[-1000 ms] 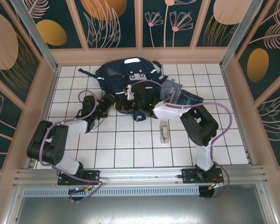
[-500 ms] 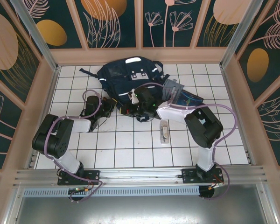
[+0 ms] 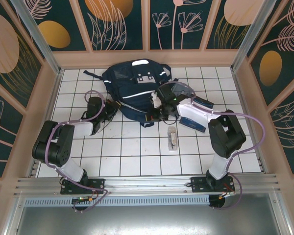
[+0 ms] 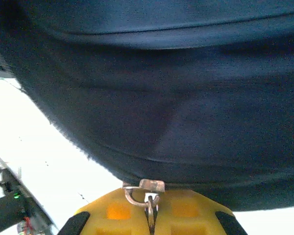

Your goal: Pack books, pencil case, and school supplies into a backpack

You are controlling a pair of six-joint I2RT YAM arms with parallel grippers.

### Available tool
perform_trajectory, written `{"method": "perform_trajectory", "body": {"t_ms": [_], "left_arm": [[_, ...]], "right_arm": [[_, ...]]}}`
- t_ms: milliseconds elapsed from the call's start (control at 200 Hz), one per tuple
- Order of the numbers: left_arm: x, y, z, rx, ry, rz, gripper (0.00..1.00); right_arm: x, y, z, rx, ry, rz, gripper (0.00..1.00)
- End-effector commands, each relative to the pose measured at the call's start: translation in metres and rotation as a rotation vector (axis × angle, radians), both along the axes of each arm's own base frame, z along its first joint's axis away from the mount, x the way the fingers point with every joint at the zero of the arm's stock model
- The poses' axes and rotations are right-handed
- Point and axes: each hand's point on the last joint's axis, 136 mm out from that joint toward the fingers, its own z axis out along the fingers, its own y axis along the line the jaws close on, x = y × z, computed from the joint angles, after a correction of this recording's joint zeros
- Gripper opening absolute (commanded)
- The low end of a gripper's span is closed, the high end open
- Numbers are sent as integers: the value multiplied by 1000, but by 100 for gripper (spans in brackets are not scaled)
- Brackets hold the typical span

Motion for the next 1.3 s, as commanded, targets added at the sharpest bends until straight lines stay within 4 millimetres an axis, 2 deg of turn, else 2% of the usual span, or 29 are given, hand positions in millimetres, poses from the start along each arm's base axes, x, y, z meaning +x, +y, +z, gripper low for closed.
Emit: {"method": "perform_trajectory", "body": {"t_ms": [0, 160, 205, 245, 315, 435, 475, 530, 550, 595, 640, 726, 741, 846, 926, 1141, 1226, 1296], "left_arm": [[21, 44, 25, 101, -93, 120, 0], [23, 54, 23, 141, -85, 117, 0], [25, 57, 22, 147, -82, 116, 0], [27, 60, 22, 149, -79, 117, 0], [31, 64, 22, 153, -73, 109, 0], [34, 65, 26, 175, -67, 90, 0], [34, 64, 27, 169, -66, 87, 18], [31, 63, 30, 158, -62, 84, 57], [30, 63, 31, 154, -59, 86, 67], [26, 63, 33, 154, -53, 88, 77], [20, 64, 36, 155, -52, 86, 82], [7, 69, 42, 188, -46, 96, 90], [5, 70, 44, 196, -45, 99, 96], [-11, 76, 55, 217, -41, 114, 99], [-24, 74, 60, 168, -35, 125, 99], [-63, 67, 42, -42, 33, 204, 98], [-68, 63, 43, -94, 23, 225, 96], [-63, 58, 51, -125, -6, 228, 96]], "right_arm": [[3, -56, 8, -159, -38, -26, 0], [31, -107, 3, -271, -105, -138, 0], [38, -114, 1, -279, -118, -171, 0], [42, -112, 2, -256, -121, -191, 0], [40, -86, 11, -139, -96, -168, 0], [21, -11, 37, 133, -59, -52, 0], [14, 14, 45, 199, -51, -12, 0], [9, 45, 58, 288, -52, 26, 0], [8, 54, 62, 320, -51, 33, 0], [10, 72, 74, 390, -51, 39, 0], [15, 84, 85, 444, -48, 27, 0], [30, 98, 104, 505, -73, 3, 0], [32, 100, 109, 516, -80, -3, 0], [41, 117, 129, 593, -106, -25, 0], [42, 132, 135, 651, -96, -17, 0], [54, 157, 139, 695, -108, -23, 0], [49, 167, 141, 717, -96, -6, 0], [41, 175, 142, 739, -77, 14, 0]]}}
